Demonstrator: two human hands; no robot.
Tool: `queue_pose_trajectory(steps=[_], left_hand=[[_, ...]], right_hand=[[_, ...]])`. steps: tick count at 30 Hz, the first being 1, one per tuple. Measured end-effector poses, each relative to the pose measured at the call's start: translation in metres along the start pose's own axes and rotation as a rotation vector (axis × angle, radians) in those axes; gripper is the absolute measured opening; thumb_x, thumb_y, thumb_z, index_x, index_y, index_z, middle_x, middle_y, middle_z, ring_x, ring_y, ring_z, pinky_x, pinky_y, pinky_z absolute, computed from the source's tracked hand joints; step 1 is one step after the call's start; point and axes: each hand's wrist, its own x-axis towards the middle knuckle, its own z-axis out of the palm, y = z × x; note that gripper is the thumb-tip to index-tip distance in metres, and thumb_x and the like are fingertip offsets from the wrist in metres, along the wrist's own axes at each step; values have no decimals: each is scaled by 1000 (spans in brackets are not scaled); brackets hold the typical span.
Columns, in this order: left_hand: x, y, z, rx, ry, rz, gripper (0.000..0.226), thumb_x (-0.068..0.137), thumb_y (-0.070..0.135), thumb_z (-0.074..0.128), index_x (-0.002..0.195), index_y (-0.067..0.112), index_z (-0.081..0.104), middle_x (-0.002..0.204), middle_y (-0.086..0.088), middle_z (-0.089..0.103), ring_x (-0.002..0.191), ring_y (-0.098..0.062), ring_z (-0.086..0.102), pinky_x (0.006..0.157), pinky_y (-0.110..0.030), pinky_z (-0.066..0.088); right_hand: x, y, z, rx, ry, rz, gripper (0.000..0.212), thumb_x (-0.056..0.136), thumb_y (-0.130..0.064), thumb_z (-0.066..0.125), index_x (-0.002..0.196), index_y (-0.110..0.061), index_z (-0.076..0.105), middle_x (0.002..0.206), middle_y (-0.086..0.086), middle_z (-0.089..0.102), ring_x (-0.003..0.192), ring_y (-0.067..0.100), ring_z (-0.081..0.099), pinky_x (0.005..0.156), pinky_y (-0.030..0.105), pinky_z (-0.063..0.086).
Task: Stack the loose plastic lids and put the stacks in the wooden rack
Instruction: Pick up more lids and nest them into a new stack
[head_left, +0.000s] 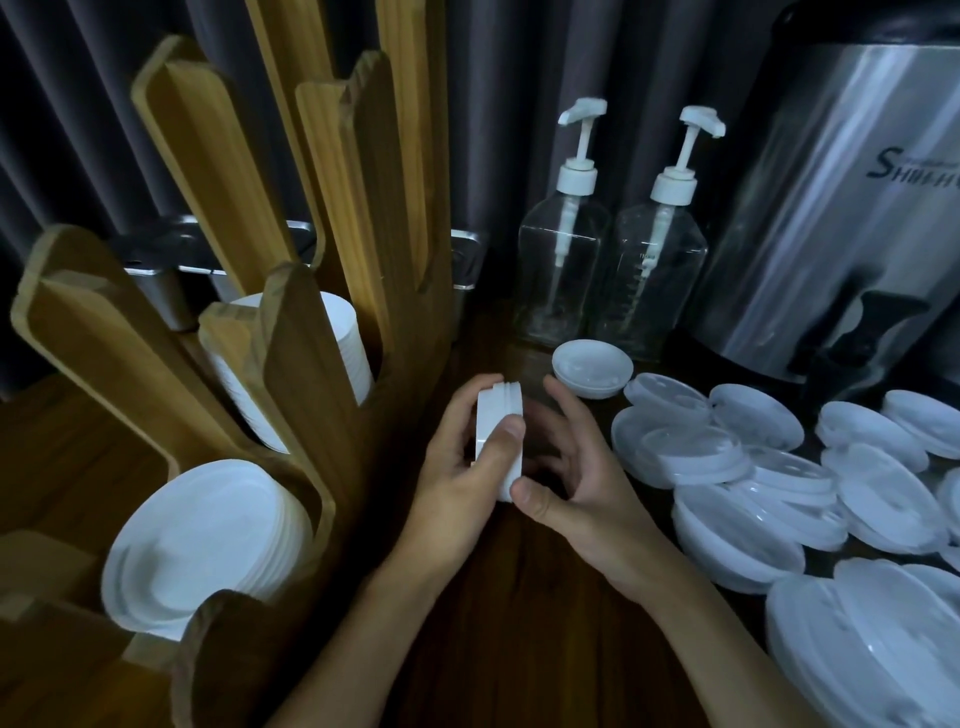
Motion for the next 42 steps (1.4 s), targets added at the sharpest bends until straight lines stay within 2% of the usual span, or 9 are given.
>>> queue_pose_trajectory(steps=[5,11,17,21,25,28,33,38,42], left_hand=[[0,2,1,-22,-25,-7,43,88,47,55,131,39,53,107,34,61,103,10,60,74,-9,52],[-6,12,9,-45,-103,33,38,86,40,61,124,42,53,103,37,62,101,10,62,74,-10,53],[-19,19,23,-104,-134,50,45,81,45,68,124,43,54,103,25,64,93,-23,71,70,-36,62],[-21,18,29,-214,-122,-61,45,86,40,69,128,38,53,102,17,62,82,-22,73,60,-40,63],[-19,16,28,-225,-117,-107,57,76,47,68,130,38,53,113,6,57,81,-22,73,61,-42,63],[-18,14,27,-189,-121,-114,61,74,48,66,133,38,52,116,6,55,84,-23,73,63,-43,64],[-17,12,27,-193,-119,-125,63,74,49,65,134,37,51,118,4,54,84,-25,73,62,-42,64],[-17,14,27,-206,-121,-120,64,73,49,65,134,35,51,119,2,54,86,-27,72,63,-43,64],[-17,14,28,-222,-127,-114,61,74,48,64,132,36,51,117,5,54,83,-23,73,62,-40,63]], right_hand=[[-3,-5,-1,-34,-39,7,104,75,-55,81,156,-42,17,159,-21,35,146,3,35,116,44,38],[-22,-24,-6,-148,22,6,96,82,-36,80,158,-32,21,156,-20,38,142,0,39,111,34,44],[-39,-61,-39,-460,23,21,88,76,-63,72,151,-48,28,148,-33,39,135,-17,33,103,7,37],[-32,-71,-75,-727,254,92,88,66,-75,61,145,-43,39,142,-16,48,134,7,37,102,26,34],[-20,-53,-99,-1069,259,304,93,64,-82,55,145,-40,36,141,-5,52,132,27,38,102,45,29],[-17,-36,-107,-1030,205,402,97,60,-83,56,145,-42,32,141,-3,53,131,26,45,101,44,30],[-15,-34,-113,-968,200,384,85,71,-56,79,144,-35,41,136,-1,56,126,22,49,106,45,39],[-22,-46,-104,-802,289,185,82,72,-36,86,140,-32,41,124,-3,49,113,16,47,78,18,37],[-35,-56,-85,-617,331,122,87,63,-44,78,135,-54,32,127,-13,36,111,-6,41,80,9,31]])
